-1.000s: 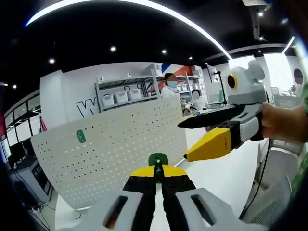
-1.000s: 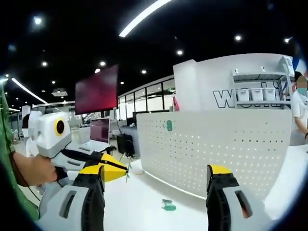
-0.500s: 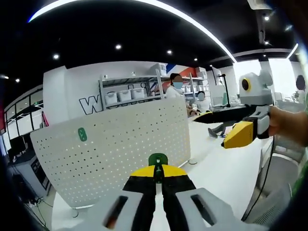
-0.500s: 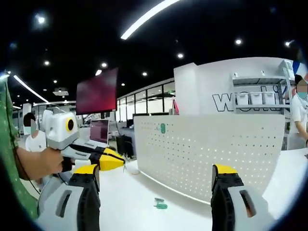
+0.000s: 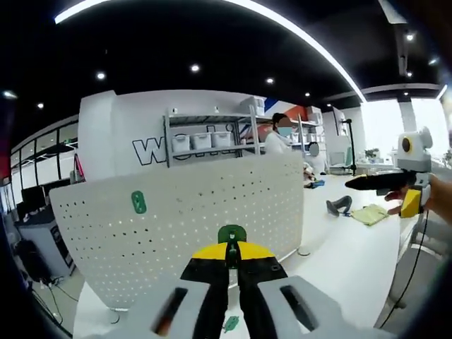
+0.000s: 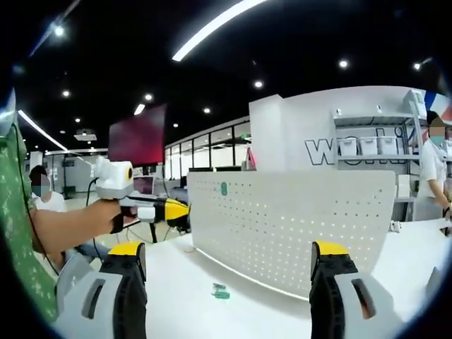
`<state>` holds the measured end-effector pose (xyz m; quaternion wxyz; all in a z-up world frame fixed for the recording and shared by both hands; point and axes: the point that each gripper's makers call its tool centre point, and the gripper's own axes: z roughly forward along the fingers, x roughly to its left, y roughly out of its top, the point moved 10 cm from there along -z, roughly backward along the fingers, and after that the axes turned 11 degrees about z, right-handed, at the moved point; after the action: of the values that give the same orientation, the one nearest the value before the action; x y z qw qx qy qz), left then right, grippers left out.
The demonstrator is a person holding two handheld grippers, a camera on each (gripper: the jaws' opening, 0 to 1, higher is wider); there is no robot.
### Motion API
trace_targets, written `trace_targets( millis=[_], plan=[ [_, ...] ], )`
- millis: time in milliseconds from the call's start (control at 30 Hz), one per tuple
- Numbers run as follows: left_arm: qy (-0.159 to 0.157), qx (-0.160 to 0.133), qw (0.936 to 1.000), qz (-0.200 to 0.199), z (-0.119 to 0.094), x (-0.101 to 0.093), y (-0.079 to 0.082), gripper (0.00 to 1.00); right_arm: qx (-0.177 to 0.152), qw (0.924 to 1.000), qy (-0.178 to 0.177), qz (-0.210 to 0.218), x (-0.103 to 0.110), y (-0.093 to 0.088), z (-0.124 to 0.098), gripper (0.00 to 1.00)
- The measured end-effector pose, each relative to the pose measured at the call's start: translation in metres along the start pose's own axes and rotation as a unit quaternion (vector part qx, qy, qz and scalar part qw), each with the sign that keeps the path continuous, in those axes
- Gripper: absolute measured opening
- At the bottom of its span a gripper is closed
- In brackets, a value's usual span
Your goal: Insert the hook assembly into the mounting plate slot until the hook locks in place.
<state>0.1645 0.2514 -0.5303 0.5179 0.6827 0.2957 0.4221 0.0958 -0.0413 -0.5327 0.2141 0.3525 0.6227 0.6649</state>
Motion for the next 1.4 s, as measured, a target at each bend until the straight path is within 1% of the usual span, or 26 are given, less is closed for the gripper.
trace_targets(
  millis=[200,367,600,833,1000,1133,1400],
  plan=[
    [0.024,-0.004,0.9996,-0.012,0.015,0.015,0.005,0.02,0.003,1.0,-0.007,-0.003,-0.005,0.001,-0.008,0.99],
    [0.051,-0.019,0.9975,-0.044,0.031,0.027,0.009,0.02,0.001,0.9999,-0.012,-0.001,-0.008,0.001,-0.012,0.99],
    [0.078,-0.026,0.9942,-0.069,0.049,0.039,0.01,0.02,0.002,0.9999,-0.012,-0.002,-0.011,0.002,-0.014,0.99],
    [0.101,-0.031,0.992,-0.069,0.061,0.048,0.013,0.02,0.005,0.9999,-0.01,-0.001,-0.015,0.003,-0.01,0.99],
    [0.113,-0.037,0.9906,-0.067,0.074,0.058,0.02,0.02,0.006,0.9999,-0.01,-0.001,-0.018,0.003,-0.006,0.99],
    [0.121,-0.039,0.9898,-0.064,0.085,0.061,0.023,0.02,0.008,0.9999,-0.009,0.0,-0.02,0.003,-0.004,0.99],
    [0.134,-0.031,0.9885,-0.062,0.101,0.064,0.018,0.02,0.009,0.9999,-0.008,0.0,-0.023,0.005,0.002,0.99]
  ],
)
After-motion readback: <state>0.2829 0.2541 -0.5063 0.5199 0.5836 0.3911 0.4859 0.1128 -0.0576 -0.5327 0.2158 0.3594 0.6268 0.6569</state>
